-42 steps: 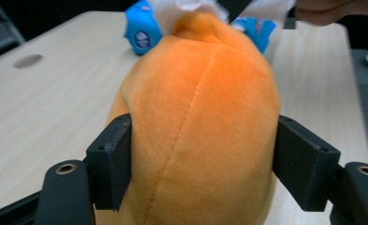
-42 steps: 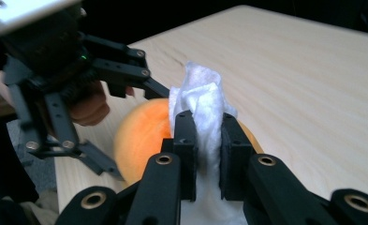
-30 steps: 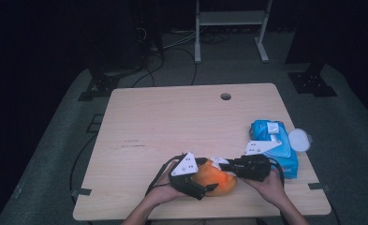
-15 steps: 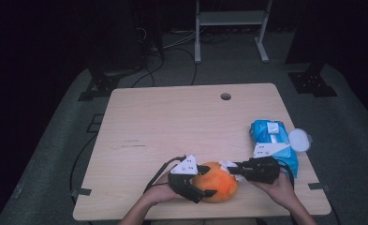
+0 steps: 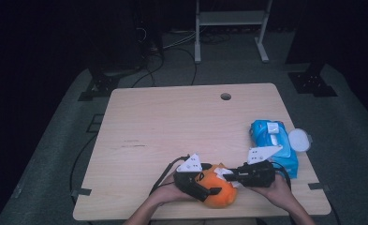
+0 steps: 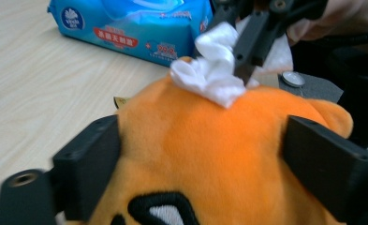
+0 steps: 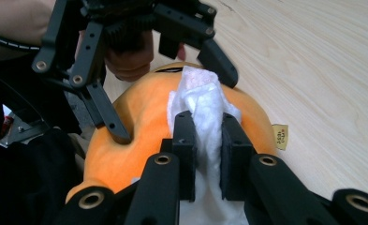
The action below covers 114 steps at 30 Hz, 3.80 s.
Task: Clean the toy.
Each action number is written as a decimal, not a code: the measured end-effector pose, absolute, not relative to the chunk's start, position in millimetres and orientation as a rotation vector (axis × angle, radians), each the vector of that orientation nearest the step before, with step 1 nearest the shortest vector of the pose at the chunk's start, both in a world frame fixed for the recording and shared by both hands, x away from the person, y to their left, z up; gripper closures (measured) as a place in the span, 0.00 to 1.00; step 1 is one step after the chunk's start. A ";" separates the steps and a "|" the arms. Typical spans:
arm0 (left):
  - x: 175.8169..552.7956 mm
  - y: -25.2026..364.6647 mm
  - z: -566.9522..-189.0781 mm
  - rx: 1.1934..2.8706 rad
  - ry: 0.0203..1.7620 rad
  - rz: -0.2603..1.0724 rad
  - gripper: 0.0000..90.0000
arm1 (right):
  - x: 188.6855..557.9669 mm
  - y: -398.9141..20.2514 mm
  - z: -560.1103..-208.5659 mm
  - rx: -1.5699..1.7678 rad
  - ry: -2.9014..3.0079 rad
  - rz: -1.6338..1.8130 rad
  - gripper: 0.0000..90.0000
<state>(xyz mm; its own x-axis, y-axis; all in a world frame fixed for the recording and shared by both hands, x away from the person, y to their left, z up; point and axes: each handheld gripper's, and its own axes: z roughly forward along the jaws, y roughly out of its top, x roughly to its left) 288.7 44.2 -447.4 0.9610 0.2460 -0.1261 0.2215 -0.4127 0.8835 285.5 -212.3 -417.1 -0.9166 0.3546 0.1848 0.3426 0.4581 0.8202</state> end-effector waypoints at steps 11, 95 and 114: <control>283.3 46.7 -434.4 1.947 0.362 0.125 0.49 | 291.5 -226.7 -414.3 0.717 2.582 1.589 0.87; 362.9 75.3 -421.8 2.033 0.586 0.481 0.33 | 311.1 -254.2 -425.2 1.005 2.476 1.333 0.61; 352.1 92.8 -402.0 2.011 0.581 0.423 0.14 | 291.3 -285.8 -423.5 0.984 2.428 1.420 0.51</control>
<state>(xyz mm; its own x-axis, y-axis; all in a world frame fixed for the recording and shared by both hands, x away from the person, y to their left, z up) 352.1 92.8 -402.0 0.8260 0.5609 0.0564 0.2260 -0.4213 0.8783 291.3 -285.8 -423.5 -0.7704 0.6111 0.1819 0.4580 0.3320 0.8246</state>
